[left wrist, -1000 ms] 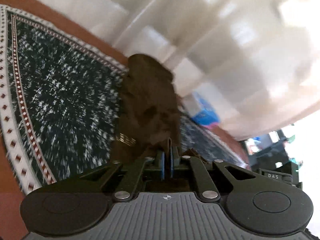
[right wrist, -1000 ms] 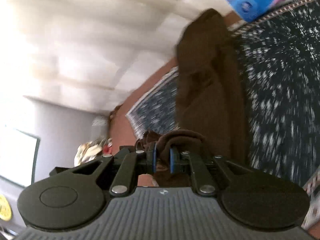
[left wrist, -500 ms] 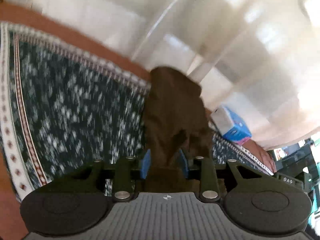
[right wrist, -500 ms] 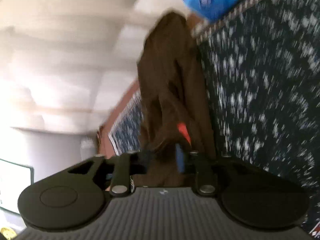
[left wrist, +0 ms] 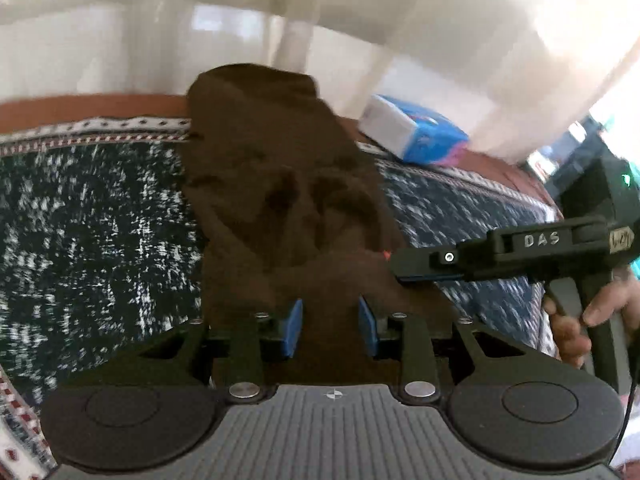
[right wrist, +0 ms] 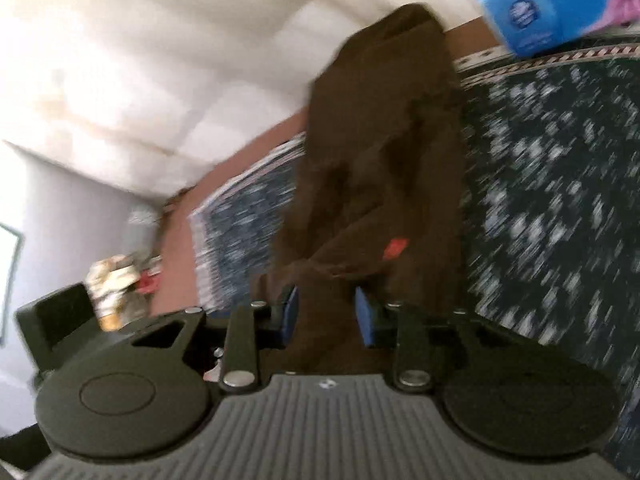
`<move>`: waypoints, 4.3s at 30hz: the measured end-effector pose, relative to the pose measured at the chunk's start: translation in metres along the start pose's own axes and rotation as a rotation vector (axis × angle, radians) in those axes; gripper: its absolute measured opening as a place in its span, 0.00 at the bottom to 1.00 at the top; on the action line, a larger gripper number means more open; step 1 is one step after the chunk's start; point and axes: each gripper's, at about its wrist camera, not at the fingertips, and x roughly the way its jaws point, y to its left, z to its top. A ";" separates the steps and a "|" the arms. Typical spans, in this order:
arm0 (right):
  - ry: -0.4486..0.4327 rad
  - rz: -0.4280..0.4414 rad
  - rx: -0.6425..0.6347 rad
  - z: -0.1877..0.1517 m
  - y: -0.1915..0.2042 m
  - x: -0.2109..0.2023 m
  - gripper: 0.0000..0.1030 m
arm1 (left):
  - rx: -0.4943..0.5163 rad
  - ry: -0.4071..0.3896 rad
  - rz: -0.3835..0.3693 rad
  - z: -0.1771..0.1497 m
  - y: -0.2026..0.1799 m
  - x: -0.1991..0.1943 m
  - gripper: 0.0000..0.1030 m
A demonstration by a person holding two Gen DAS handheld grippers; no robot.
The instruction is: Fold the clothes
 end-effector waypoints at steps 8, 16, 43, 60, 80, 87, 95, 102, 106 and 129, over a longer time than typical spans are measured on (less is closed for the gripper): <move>-0.075 -0.083 0.022 0.011 -0.015 0.002 0.20 | -0.145 -0.072 0.056 0.013 0.014 -0.021 0.48; -0.070 0.024 0.033 -0.036 -0.002 -0.053 0.51 | -0.198 -0.039 0.087 -0.033 0.014 -0.085 0.55; 0.121 -0.189 0.108 -0.128 0.025 -0.037 0.07 | -0.184 0.152 -0.016 -0.108 0.026 -0.086 0.22; 0.051 -0.190 -0.413 0.102 0.095 -0.094 0.47 | -0.028 -0.134 -0.004 0.105 0.046 -0.062 0.67; 0.031 -0.207 -0.167 0.135 -0.040 0.030 0.49 | -0.006 0.015 0.002 0.113 0.094 0.062 0.67; 0.051 -0.146 -0.129 0.139 -0.041 0.032 0.31 | 0.015 0.044 -0.004 0.114 0.093 0.068 0.68; 0.049 -0.151 -0.118 0.138 -0.046 0.037 0.33 | 0.037 0.064 0.026 0.120 0.086 0.077 0.25; 0.032 -0.082 -0.084 0.143 -0.038 0.029 0.07 | -0.033 -0.011 -0.046 0.139 0.080 0.044 0.04; -0.015 0.027 -0.095 0.139 -0.005 -0.008 0.07 | -0.035 -0.093 -0.093 0.141 0.058 -0.009 0.04; 0.091 -0.023 0.063 -0.111 -0.022 -0.051 0.08 | -0.088 0.118 -0.022 -0.070 0.020 -0.065 0.16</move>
